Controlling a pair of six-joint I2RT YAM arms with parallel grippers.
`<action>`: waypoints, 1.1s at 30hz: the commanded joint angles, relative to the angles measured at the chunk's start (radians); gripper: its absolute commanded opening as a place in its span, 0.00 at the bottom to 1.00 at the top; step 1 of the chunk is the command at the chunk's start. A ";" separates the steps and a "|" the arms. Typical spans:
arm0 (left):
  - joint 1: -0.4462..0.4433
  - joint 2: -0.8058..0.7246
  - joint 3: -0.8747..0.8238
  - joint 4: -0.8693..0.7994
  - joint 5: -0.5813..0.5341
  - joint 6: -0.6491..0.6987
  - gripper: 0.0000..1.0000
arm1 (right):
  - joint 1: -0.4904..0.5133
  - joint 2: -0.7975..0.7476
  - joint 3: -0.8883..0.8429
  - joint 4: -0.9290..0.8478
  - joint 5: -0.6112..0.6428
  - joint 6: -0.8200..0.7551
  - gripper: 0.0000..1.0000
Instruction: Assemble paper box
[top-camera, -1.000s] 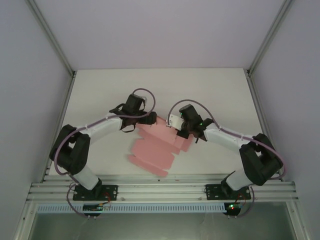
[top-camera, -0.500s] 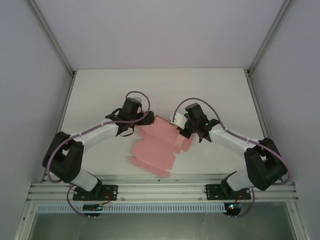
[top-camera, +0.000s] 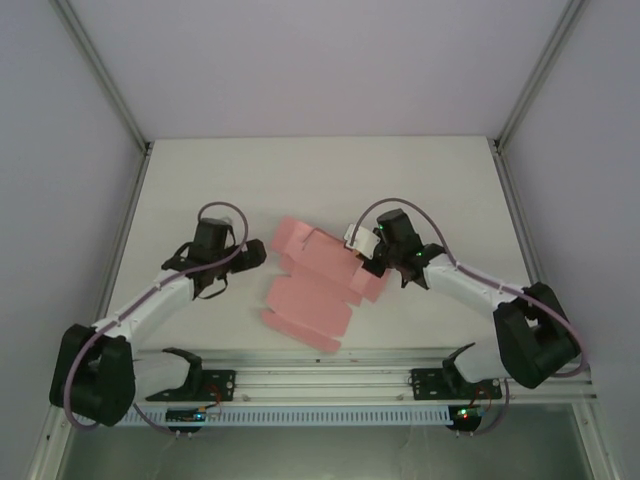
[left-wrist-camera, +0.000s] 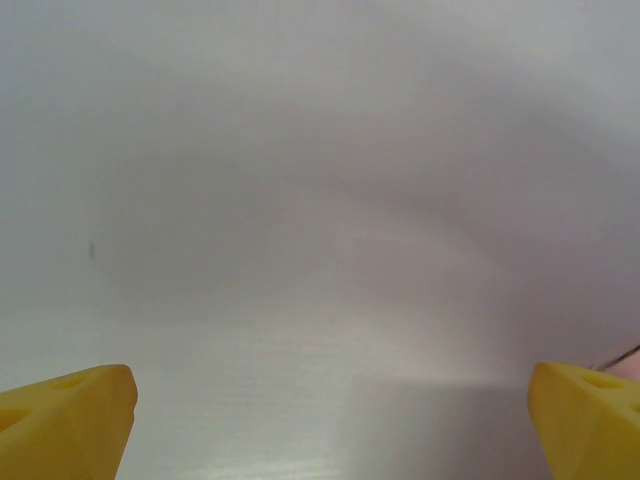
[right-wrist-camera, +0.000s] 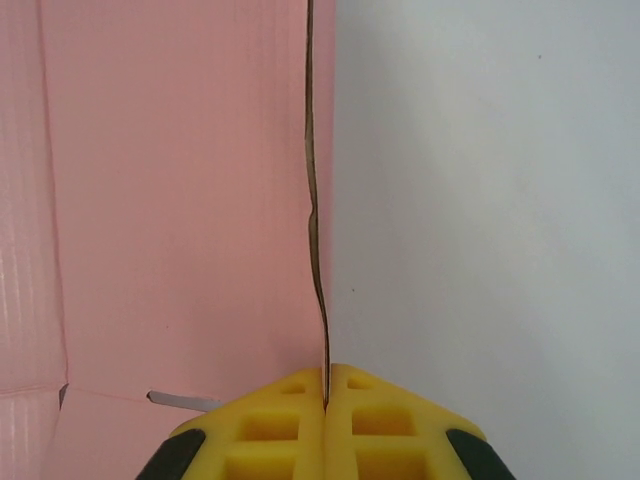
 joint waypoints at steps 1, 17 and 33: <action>0.001 0.031 -0.016 0.070 0.175 0.041 1.00 | -0.004 -0.026 -0.009 0.024 0.000 0.018 0.00; -0.174 0.263 0.074 0.208 0.145 0.072 1.00 | 0.001 -0.037 -0.021 0.057 0.008 0.004 0.00; -0.277 0.241 0.128 0.064 -0.158 0.061 1.00 | 0.081 -0.017 -0.039 0.150 0.273 -0.115 0.00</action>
